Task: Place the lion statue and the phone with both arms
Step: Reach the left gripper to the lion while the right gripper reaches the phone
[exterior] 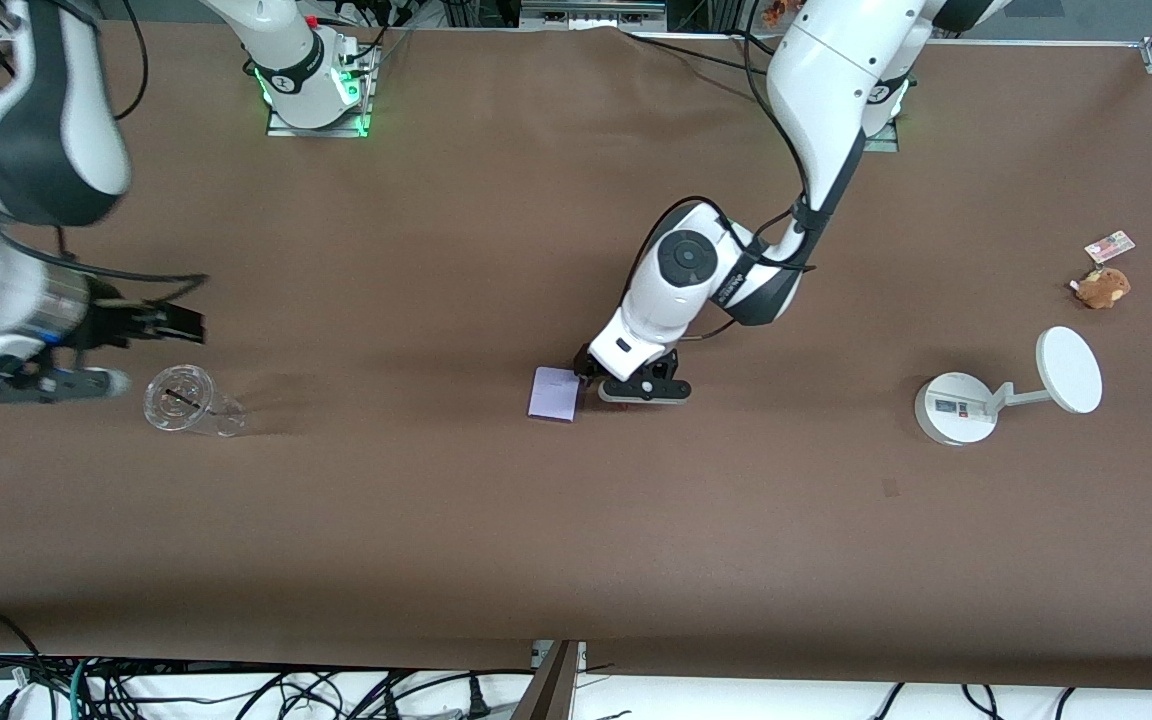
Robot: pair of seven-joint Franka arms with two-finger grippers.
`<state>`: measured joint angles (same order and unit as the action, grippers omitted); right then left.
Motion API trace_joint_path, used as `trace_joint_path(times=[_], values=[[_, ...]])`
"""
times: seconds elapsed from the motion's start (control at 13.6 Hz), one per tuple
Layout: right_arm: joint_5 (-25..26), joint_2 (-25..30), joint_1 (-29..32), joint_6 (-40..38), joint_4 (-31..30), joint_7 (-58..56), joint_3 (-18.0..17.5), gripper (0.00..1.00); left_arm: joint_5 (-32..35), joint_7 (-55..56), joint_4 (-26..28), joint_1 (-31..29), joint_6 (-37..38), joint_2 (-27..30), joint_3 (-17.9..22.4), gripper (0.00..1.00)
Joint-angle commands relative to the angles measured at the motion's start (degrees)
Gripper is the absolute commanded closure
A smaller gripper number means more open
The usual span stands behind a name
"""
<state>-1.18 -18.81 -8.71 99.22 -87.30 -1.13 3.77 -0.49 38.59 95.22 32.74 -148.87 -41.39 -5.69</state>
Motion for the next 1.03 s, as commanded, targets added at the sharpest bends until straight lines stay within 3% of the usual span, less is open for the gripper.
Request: trace_joint_path(times=[0.0, 0.15, 0.51, 0.59, 0.73, 0.95], values=[[-0.14, -3.32, -2.27, 3.86, 1.43, 4.08, 0.27, 0.00, 3.57, 3.32, -0.56, 0.57, -0.19, 0.00, 1.12, 0.46], [-0.23, -5.87, -4.55, 7.55, 1.43, 8.14, 0.27, 0.00, 4.88, 3.68, -0.56, 1.28, -0.19, -0.09, 1.12, 0.86], [-0.32, -12.37, -10.96, 16.78, 1.43, 21.23, 0.27, 0.00, 7.88, 3.86, -0.56, 0.75, 1.38, 1.74, 1.03, 1.00], [-0.32, -13.69, -12.11, 18.79, 1.43, 23.34, 0.27, 0.00, 7.88, 3.51, -0.65, 0.23, 5.48, 3.93, 0.95, 1.00], [-1.19, -16.86, -15.10, 24.33, 1.43, 28.88, 0.19, 0.00, 7.88, 3.07, -1.18, -1.09, 22.77, 10.87, 1.12, 1.00], [-2.69, -19.67, -19.84, 29.70, 1.43, 38.18, 0.27, 0.00, 7.88, 1.93, -1.44, -5.30, 35.37, 16.24, 0.95, 1.00]])
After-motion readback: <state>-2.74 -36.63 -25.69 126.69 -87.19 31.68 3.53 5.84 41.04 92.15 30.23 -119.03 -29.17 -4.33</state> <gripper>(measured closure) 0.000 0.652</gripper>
